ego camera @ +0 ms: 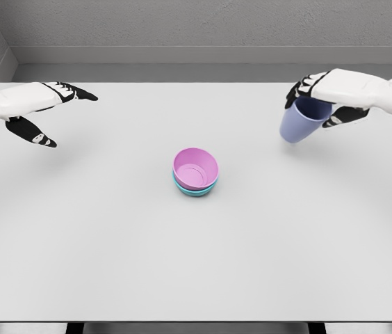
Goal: Stacking bowl and cup with both arms
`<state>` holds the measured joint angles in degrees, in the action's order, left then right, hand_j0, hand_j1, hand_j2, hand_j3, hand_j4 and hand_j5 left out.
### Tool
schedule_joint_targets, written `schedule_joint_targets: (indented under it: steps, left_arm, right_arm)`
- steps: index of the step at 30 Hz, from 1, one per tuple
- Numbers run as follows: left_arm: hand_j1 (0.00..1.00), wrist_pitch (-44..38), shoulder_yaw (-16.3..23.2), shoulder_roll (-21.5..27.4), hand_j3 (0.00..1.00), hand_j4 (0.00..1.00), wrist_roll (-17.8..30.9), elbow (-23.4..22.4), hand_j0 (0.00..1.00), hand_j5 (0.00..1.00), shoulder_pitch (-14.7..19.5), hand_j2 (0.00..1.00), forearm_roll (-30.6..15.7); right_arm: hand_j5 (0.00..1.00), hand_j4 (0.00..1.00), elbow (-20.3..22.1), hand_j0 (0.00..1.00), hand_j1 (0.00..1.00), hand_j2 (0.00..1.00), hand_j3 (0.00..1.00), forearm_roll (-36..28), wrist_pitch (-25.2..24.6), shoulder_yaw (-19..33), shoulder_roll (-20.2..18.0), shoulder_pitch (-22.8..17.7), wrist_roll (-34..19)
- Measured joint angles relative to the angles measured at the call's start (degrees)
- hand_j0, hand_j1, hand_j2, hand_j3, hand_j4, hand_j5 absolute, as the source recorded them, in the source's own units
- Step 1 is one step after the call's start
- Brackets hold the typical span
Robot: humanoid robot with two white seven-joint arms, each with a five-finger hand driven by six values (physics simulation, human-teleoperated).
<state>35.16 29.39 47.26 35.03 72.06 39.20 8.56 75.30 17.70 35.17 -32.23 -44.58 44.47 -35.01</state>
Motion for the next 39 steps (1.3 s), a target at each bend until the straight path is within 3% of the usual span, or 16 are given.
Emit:
schedule_joint_targets:
  steps: [6,18,39]
  left_arm:
    - [1.00,0.00,0.00,0.05,1.00,1.00,0.00,0.00,1.00,1.00,0.00,1.00,0.00]
    - [1.00,0.00,-0.01,0.02,1.00,1.00,0.00,0.00,1.00,1.00,0.00,1.00,0.00]
    - [1.00,0.00,0.00,0.13,1.00,1.00,0.00,0.00,1.00,1.00,0.00,1.00,0.00]
  right_arm:
    - [0.51,0.51,0.57,0.51,0.51,0.51,0.51,-0.88,0.03,-2.21,0.82,1.58,-0.03]
    - [0.48,0.48,5.73,0.48,0.48,0.48,0.48,-2.43,0.00,-3.42,0.75,2.11,-0.02]
    - [0.48,0.48,19.05,0.48,0.48,0.48,0.48,-2.77,0.00,-5.04,0.39,2.02,-0.01]
